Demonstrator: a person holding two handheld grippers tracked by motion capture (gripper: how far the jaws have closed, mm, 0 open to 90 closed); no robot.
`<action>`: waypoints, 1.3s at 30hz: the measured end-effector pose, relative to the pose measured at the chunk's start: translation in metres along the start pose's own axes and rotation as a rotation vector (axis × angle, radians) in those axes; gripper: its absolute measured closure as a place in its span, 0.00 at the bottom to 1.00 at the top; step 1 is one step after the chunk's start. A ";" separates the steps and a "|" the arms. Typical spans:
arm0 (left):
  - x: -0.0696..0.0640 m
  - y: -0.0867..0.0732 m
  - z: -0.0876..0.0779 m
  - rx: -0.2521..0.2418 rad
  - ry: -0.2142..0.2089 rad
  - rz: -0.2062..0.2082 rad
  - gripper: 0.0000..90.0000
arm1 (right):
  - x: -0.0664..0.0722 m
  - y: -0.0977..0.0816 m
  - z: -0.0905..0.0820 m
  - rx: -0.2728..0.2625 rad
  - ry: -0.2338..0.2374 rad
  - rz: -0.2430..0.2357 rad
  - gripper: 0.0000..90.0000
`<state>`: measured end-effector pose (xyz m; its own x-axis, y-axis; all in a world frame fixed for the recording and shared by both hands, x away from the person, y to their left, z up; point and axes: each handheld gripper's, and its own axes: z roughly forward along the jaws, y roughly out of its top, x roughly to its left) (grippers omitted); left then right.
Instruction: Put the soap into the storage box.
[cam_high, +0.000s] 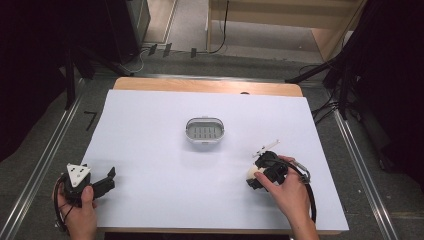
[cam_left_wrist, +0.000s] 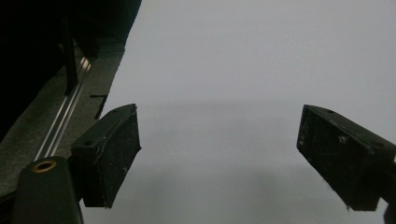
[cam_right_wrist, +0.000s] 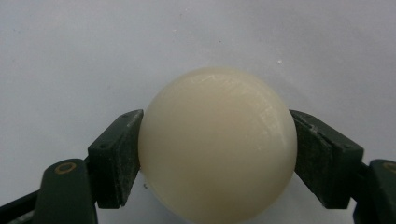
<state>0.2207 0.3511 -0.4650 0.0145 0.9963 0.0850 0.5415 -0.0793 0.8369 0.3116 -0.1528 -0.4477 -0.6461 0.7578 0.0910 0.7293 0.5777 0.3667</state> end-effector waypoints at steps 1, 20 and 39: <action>0.000 0.000 0.000 0.001 0.000 0.000 0.16 | 0.000 0.000 0.000 -0.002 0.000 0.000 0.27; -0.001 0.000 0.000 -0.002 0.003 0.011 0.16 | -0.002 0.002 -0.005 -0.025 0.020 -0.014 0.27; -0.001 0.000 0.000 0.002 0.003 0.013 0.16 | -0.002 0.020 -0.015 -0.038 0.025 -0.025 0.27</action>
<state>0.2210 0.3501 -0.4653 0.0185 0.9951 0.0974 0.5432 -0.0918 0.8345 0.3242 -0.1470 -0.4262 -0.6699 0.7350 0.1048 0.7041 0.5841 0.4039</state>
